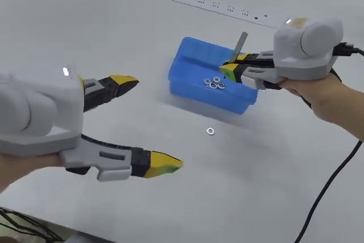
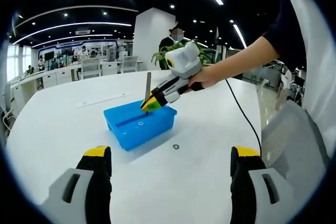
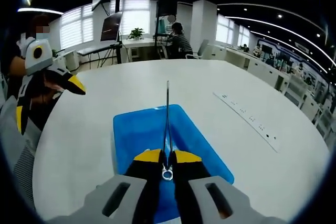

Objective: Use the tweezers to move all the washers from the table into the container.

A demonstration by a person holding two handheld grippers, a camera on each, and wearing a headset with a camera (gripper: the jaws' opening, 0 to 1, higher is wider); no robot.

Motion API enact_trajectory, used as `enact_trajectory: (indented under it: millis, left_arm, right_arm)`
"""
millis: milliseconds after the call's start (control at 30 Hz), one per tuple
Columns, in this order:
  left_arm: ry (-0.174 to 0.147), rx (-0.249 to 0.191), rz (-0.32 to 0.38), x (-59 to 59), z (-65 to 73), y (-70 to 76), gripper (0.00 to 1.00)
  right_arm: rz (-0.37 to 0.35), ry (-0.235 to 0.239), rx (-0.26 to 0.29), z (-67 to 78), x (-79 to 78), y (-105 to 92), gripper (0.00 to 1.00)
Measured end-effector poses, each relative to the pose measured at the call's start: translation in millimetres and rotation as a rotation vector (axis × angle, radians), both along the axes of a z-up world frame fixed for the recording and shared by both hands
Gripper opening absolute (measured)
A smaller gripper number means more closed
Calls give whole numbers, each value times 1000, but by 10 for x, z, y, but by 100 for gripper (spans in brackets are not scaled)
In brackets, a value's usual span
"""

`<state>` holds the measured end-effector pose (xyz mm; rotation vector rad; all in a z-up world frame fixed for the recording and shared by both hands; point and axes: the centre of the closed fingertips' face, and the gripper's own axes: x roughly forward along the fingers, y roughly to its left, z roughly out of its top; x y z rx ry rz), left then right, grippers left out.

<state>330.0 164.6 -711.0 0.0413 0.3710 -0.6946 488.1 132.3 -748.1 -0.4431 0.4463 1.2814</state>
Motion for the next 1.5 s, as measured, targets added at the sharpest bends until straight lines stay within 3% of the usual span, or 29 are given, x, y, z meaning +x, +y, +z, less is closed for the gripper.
enact_trajectory:
  millis: [267, 533, 733, 833, 967, 1067, 1167, 1267, 1367, 1500]
  left_arm:
    - [-36, -5, 3, 299, 147, 100, 99]
    - [-96, 9, -8, 735, 348, 93, 98]
    - [-147, 10, -70, 1031, 521, -72, 81]
    - [-158, 21, -115, 1112, 551, -155, 74]
    - [-152, 20, -178, 1152, 551, -261, 53]
    - [-147, 43, -221, 1166, 517, -319, 44]
    - [-145, 34, -272, 1143, 521, -391, 33]
    - [-162, 55, -323, 1106, 517, -440, 26]
    - [-149, 64, -364, 1066, 492, -471, 24]
    - [-145, 65, -387, 1037, 513, -488, 10]
  right_arm:
    - [38, -24, 0, 75, -80, 60, 8]
    - [98, -55, -27, 84, -204, 137, 8]
    - [163, -90, -48, 101, -334, 203, 8]
    - [179, -99, -50, 115, -356, 211, 8]
    - [204, -109, -54, 128, -393, 215, 8]
    - [215, -112, -54, 135, -412, 218, 8]
    - [226, -115, -56, 135, -431, 221, 8]
    - [237, -116, -54, 140, -448, 230, 8]
    - [247, -119, -54, 147, -462, 238, 8]
    - [256, -119, -50, 163, -481, 254, 8]
